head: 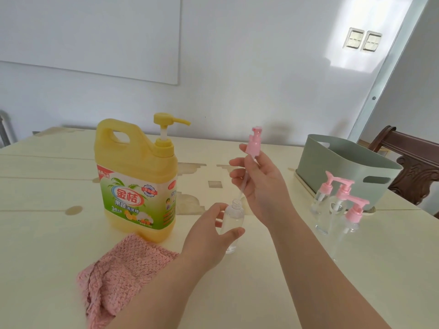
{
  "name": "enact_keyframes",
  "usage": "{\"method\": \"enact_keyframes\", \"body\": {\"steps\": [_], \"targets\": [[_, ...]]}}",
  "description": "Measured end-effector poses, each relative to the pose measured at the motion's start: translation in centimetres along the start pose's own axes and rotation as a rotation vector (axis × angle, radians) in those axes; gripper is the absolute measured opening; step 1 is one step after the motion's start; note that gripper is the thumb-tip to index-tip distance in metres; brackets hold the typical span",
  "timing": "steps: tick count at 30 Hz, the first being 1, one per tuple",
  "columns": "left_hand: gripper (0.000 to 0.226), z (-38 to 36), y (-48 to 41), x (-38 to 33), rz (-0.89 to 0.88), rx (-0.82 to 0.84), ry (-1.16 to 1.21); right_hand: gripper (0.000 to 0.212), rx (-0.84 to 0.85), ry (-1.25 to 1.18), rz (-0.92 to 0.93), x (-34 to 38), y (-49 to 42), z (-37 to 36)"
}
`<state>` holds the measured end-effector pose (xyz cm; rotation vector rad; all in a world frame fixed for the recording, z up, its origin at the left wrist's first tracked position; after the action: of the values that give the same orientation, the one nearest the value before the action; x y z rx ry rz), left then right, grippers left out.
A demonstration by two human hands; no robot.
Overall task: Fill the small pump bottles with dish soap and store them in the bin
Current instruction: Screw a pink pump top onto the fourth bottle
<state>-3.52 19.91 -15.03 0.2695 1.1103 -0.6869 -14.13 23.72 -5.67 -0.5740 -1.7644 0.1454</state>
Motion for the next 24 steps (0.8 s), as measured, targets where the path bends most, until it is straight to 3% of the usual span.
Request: {"method": "enact_keyframes", "body": {"steps": [8,16,19,24], "targets": [[0.044,0.0,0.0,0.0,0.003,-0.011,-0.002,0.019,-0.001,0.237,-0.115,-1.3,1.3,2.0],[0.041,0.0,0.1,-0.1,-0.003,-0.004,0.011,0.021,0.110,0.396,-0.189,-2.1,2.3,2.7],[0.041,0.0,0.1,-0.2,0.007,-0.001,0.021,0.034,0.170,0.410,-0.218,-2.1,2.6,3.0],[0.040,0.1,0.2,-0.3,-0.004,0.004,0.020,0.028,0.192,0.330,-0.187,-2.0,3.0,3.0]]}}
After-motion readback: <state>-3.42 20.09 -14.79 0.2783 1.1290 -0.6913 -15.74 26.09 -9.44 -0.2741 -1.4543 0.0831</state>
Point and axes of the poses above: each hand's wrist, its own y-axis away from the middle knuckle, its own z-axis out of the back of the hand, x = y × z, the point moved 2 cm from there along -y, towards the middle knuckle, and after that the axes turned 5 degrees about x, right-handed, at the moved point
